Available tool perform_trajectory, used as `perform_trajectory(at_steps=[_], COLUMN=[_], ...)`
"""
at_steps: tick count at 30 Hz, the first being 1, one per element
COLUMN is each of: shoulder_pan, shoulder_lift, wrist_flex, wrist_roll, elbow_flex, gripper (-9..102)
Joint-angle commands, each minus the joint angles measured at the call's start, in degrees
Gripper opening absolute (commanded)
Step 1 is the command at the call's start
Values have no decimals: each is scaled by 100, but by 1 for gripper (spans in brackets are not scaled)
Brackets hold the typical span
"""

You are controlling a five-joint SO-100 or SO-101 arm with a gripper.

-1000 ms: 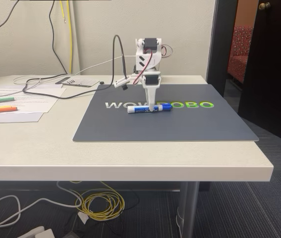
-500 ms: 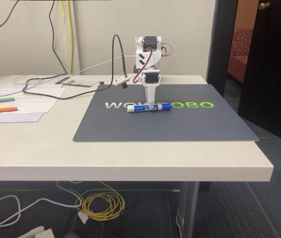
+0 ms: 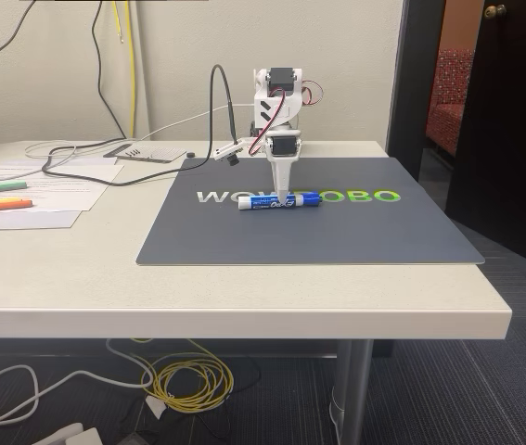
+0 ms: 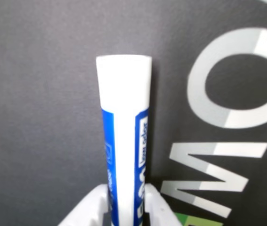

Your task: Pick up the blue marker.

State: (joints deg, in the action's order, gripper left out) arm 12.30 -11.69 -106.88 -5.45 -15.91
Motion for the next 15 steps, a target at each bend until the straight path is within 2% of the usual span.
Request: perform_trajectory(at_steps=[1, 15], shoulder_pan=[18, 123], shoulder_lift=[-281, -888], wrist_flex=[-686, -1028], wrist_roll=[79, 299], elbow_flex=[-229, -237], gripper=[0, 0])
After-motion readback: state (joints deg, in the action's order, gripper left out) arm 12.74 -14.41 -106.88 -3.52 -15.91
